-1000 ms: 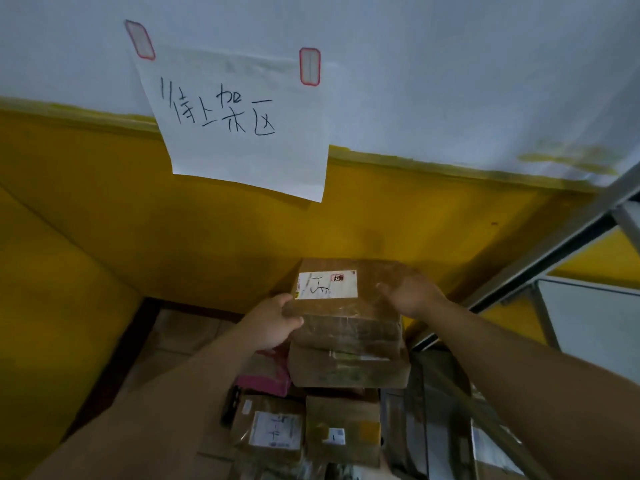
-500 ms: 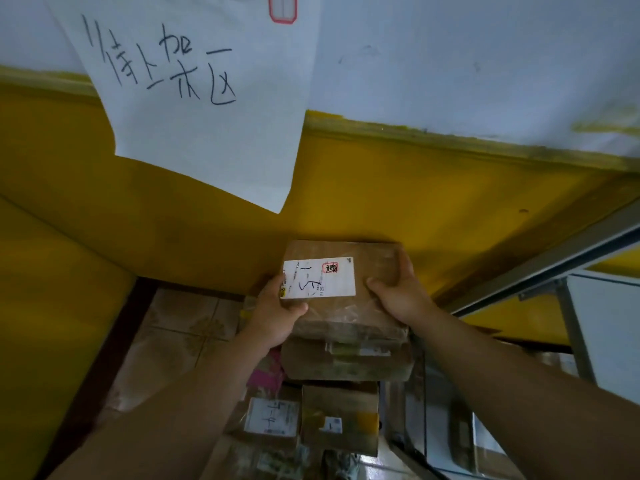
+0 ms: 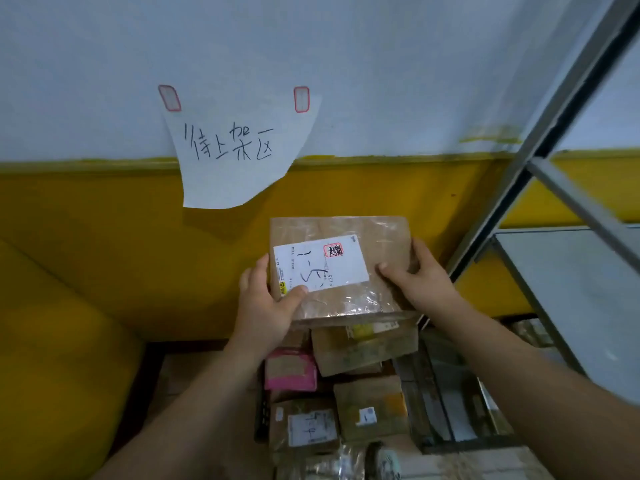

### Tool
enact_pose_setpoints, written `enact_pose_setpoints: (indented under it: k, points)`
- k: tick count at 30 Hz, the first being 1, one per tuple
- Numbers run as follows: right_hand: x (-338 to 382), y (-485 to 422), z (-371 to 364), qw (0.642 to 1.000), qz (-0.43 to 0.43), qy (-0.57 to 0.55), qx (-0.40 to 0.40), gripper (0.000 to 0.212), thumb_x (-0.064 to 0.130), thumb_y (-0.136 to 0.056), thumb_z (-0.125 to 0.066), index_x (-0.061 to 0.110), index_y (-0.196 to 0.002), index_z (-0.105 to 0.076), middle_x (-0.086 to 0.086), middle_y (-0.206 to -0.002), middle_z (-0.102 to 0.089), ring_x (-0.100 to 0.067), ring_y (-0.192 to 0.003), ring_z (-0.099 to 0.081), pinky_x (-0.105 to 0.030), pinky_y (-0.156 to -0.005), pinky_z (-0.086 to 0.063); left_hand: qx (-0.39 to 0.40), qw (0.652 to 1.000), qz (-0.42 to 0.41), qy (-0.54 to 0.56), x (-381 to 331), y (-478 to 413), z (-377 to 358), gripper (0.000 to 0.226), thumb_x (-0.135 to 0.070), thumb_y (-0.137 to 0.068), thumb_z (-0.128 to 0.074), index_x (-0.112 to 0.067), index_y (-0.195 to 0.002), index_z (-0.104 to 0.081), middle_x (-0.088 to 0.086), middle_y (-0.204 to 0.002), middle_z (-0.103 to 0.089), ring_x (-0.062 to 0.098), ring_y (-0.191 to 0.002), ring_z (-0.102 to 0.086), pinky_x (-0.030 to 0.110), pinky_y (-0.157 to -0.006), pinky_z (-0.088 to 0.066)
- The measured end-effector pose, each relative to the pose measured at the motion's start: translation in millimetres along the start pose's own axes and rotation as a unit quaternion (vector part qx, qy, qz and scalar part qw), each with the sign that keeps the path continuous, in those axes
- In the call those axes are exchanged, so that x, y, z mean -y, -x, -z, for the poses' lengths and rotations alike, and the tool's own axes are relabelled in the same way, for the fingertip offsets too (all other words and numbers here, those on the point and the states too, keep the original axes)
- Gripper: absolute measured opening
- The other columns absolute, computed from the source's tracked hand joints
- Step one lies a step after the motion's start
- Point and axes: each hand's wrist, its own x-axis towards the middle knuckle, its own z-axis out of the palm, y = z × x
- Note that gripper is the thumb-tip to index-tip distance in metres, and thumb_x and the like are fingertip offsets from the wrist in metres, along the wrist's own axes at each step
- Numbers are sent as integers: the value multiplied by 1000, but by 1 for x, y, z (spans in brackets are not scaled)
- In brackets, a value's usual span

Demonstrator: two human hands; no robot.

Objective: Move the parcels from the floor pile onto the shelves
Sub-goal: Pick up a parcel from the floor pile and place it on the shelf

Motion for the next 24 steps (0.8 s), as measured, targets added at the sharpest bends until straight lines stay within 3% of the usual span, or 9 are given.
enact_pose_setpoints:
  k: [3,6,9,11,13,15,18,21,24]
  points:
    - [14,36,15,997,-17,-36,59,111,32,-79,-80,43,-155,1,5,-140,-42,-22,-108,-56,-32,-77,-52,10,998,-10,57,-17,25,19,70,-20,-87,-71,-23,-144,-30,-23,-106,-52,-13,-88,-50,9,-75,-46]
    - [25,69,28,997,-6,-28,74,117,24,-79,-80,46,-154,8,7,-139,-42,-21,-104,-58,-34,-72,-56,-17,996,-28,80,-34,52,33,58,-15,-89,-68,-20,-135,-33,-16,-115,-48,-9,-88,-48,0,-60,-38]
    - [32,102,42,997,30,-40,51,110,20,-80,-80,40,-156,-3,9,-132,-45,-16,-100,-60,-29,-67,-57,-57,991,-64,100,-50,76,47,53,-14,-88,-69,-23,-126,-33,-6,-120,-49,8,-110,-49,2,-66,-37]
    - [36,121,53,997,62,-51,22,96,22,-81,-79,32,-154,-19,7,-132,-50,-9,-96,-59,-20,-61,-53,-64,989,-86,103,-61,92,54,68,-12,-85,-71,-25,-137,-29,-1,-121,-51,14,-111,-53,8,-73,-45]
    - [39,140,66,994,94,-45,-18,84,26,-82,-78,28,-150,-29,8,-127,-51,-4,-92,-55,-18,-63,-49,-49,992,-101,61,-71,110,61,98,-14,-80,-77,-40,-149,-12,2,-138,-41,18,-120,-50,33,-90,-53]
    - [39,157,78,989,134,-29,-62,79,30,-82,-78,28,-147,-34,15,-115,-48,-9,-98,-54,-25,-74,-51,-36,994,-99,7,-82,132,65,115,-17,-77,-80,-48,-150,4,-3,-153,-22,21,-136,-35,45,-108,-40]
    - [38,183,94,979,178,-31,-95,75,31,-79,-80,32,-142,-39,18,-110,-47,-16,-110,-53,-42,-93,-53,-52,994,-100,10,-94,172,62,109,-15,-76,-80,-40,-153,-6,-5,-153,-18,16,-136,-32,29,-106,-32]
    - [35,209,109,973,203,-56,-93,78,34,-76,-80,40,-141,-37,8,-128,-48,-19,-113,-55,-47,-93,-55,-106,990,-90,25,-104,215,55,89,-15,-79,-78,-33,-149,-26,-2,-142,-26,13,-118,-43,23,-96,-34]
    - [34,237,120,965,229,-93,-86,79,28,-78,-79,41,-143,-36,9,-128,-50,-18,-112,-58,-44,-91,-56,-154,983,-95,36,-113,252,54,66,-19,-81,-76,-29,-137,-43,-3,-126,-29,10,-105,-44,17,-90,-33]
